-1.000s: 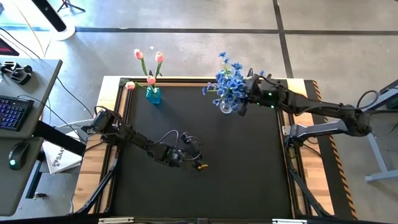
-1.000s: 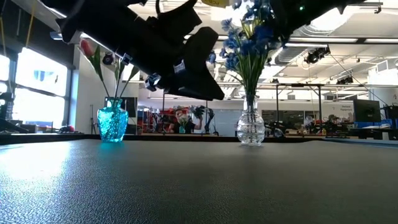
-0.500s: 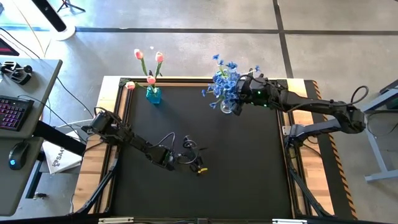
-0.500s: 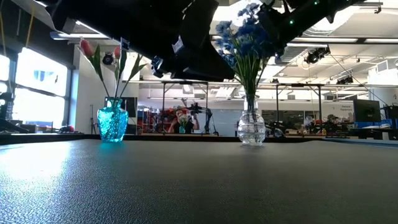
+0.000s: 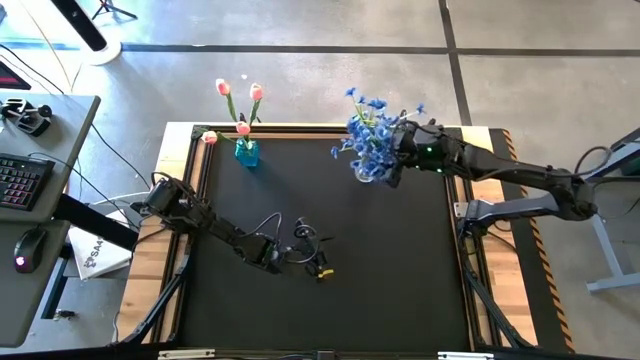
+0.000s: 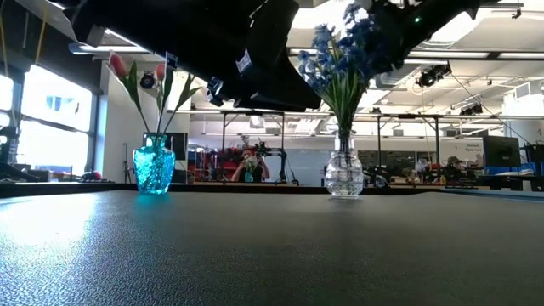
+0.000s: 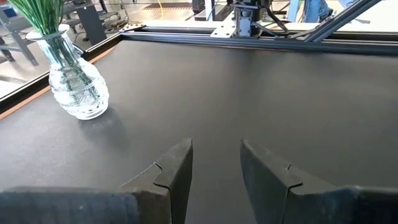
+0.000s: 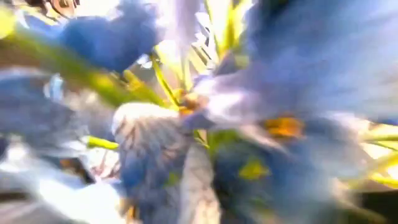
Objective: Sort flowers into vase by color
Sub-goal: Put the blue flowers into the transparent flower vase, then return to Home Position
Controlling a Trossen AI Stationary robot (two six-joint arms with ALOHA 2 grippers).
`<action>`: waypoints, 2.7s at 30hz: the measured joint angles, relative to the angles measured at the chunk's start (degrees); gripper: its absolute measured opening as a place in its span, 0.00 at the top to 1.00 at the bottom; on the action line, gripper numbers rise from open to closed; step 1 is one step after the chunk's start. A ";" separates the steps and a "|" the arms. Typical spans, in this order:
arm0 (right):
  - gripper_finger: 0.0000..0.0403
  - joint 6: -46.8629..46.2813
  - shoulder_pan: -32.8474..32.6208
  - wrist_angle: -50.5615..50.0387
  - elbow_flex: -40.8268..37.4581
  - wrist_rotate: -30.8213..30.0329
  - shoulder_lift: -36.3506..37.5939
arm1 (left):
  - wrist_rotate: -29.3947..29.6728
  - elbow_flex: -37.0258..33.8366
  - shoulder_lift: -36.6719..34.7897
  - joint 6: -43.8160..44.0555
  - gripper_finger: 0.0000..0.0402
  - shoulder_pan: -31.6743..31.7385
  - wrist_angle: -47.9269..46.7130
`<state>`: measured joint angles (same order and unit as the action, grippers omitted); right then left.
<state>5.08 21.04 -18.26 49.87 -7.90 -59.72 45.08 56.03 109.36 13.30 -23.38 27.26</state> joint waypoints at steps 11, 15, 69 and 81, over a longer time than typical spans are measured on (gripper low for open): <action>0.35 -2.25 0.00 -2.48 0.00 2.17 9.39 | 0.00 0.00 0.00 0.00 0.70 0.09 0.03; 0.40 -2.34 -0.02 -0.50 0.00 2.38 11.74 | 0.01 0.00 0.00 0.00 0.70 0.11 0.05; 0.50 -15.53 -13.47 -13.97 -11.13 2.02 20.63 | -1.68 0.00 0.00 0.57 0.70 0.11 0.05; 0.53 -14.07 -25.37 35.46 -41.91 -5.97 14.91 | -1.68 0.00 0.00 0.52 0.70 0.11 0.21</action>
<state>-8.99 -4.34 17.20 7.95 -13.87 -44.82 43.40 56.03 109.36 13.82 -23.27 27.47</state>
